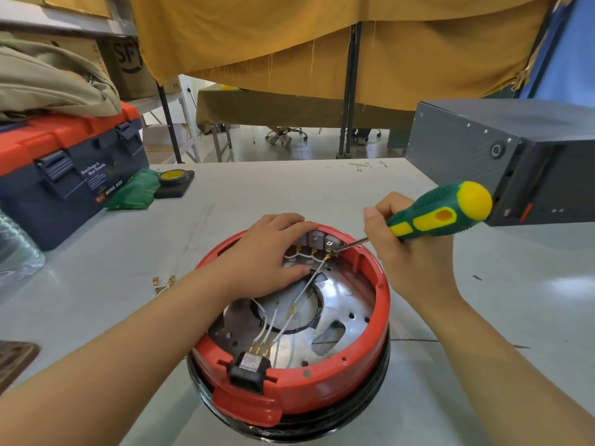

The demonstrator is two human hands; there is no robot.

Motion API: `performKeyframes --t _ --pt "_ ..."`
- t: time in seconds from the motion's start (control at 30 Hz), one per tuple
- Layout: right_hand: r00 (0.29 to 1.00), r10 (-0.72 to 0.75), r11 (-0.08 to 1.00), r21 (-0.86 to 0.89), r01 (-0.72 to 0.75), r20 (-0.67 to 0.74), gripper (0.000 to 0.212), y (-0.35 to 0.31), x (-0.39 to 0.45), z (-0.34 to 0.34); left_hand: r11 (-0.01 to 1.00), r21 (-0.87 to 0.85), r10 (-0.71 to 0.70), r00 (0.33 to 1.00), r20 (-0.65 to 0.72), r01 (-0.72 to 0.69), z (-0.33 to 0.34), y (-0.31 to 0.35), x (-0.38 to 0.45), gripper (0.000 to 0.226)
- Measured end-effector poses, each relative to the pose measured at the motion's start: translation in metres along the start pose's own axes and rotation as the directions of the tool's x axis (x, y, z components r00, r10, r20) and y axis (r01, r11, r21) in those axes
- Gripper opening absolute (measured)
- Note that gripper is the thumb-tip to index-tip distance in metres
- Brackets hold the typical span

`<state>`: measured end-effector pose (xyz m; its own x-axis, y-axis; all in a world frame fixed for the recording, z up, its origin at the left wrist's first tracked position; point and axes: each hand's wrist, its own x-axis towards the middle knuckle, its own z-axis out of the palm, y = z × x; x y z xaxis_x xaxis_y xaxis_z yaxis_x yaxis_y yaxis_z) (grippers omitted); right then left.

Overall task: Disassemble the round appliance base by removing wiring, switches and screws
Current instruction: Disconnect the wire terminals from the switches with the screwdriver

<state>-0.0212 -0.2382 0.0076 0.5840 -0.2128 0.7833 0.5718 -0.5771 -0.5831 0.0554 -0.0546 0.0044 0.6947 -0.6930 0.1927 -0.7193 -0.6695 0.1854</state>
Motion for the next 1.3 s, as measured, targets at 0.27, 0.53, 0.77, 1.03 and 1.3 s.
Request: performKeyframes --t 0.27,0.53,0.77,1.03,1.3 --pt "0.999 0.044 0.999 -0.016 -0.044 -0.008 0.029 0.000 0.001 0.001 0.999 -0.044 0.019 0.999 -0.033 -0.021 -0.001 0.002 -0.002 0.053" --pt "0.973 0.220 0.968 0.136 -0.209 -0.067 0.029 0.006 0.005 0.003 1.000 0.003 0.022 1.000 -0.002 -0.022 0.000 0.002 -0.002 0.034" --pt "0.929 0.353 0.913 0.254 -0.318 -0.107 0.028 0.011 0.007 0.002 0.999 0.046 0.011 1.000 0.027 -0.012 0.001 0.002 -0.001 0.035" --pt "0.952 0.289 0.939 0.224 -0.260 -0.105 0.030 0.009 0.005 0.003 0.998 0.054 0.016 0.999 0.036 -0.018 0.003 0.001 -0.001 0.036" --pt "0.932 0.352 0.909 0.270 -0.318 -0.090 0.029 0.012 0.007 0.001 0.998 0.066 0.018 0.999 0.043 -0.021 0.003 0.000 -0.001 0.036"
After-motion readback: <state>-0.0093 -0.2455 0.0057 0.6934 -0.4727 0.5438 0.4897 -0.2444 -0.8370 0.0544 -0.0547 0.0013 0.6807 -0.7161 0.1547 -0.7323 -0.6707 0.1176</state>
